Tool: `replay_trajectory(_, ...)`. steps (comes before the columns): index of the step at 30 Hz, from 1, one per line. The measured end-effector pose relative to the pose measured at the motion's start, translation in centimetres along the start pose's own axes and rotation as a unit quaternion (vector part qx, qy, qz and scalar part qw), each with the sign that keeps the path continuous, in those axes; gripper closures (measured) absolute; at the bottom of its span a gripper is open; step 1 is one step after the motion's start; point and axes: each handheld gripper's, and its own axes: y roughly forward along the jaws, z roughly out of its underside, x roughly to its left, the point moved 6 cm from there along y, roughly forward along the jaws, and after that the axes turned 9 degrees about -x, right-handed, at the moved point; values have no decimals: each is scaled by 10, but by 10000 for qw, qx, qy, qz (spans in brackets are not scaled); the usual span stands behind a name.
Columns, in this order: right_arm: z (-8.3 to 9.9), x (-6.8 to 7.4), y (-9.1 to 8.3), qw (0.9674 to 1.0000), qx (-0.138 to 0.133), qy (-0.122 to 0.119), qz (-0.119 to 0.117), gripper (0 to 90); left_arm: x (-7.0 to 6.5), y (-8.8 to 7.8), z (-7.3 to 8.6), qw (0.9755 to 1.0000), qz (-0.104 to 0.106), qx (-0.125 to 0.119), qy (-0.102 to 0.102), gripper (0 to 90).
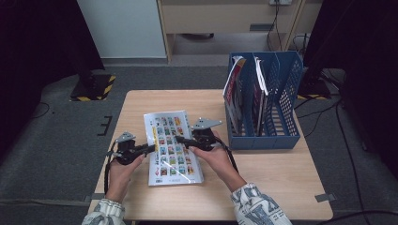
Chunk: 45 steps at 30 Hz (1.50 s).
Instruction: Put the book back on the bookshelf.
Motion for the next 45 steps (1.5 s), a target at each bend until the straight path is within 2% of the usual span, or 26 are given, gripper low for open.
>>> replay_trajectory(3,-1,2,1,10000,18,34,-38,635,-5,0,-3,9999,3,-62,136,743)
replay_trajectory(5,-1,3,2,9999,80,57,-27,592,-7,0,-4,9998,7,-97,156,745)
replay_trajectory(8,0,2,2,9999,129,61,15,585,-8,0,-5,9999,1,-86,145,746)
replay_trajectory(12,2,-1,2,9998,157,-28,114,649,-9,0,-5,9998,-10,-61,166,746)
replay_trajectory(15,2,-3,1,9997,141,104,148,671,-10,1,-6,9998,-37,-60,203,747)
replay_trajectory(18,1,-5,0,9997,97,148,167,679,-11,1,-9,9996,-61,-97,241,747)
replay_trajectory(25,-4,-8,-2,9998,-19,49,204,687,-14,3,-17,9989,-205,-181,374,747)
replay_trajectory(39,-11,-16,4,9995,-92,12,305,690,-5,13,-27,9993,-189,-233,235,750)
replay_trajectory(45,-14,-20,6,9992,-200,17,336,696,-3,15,-34,9989,-236,-325,249,751)
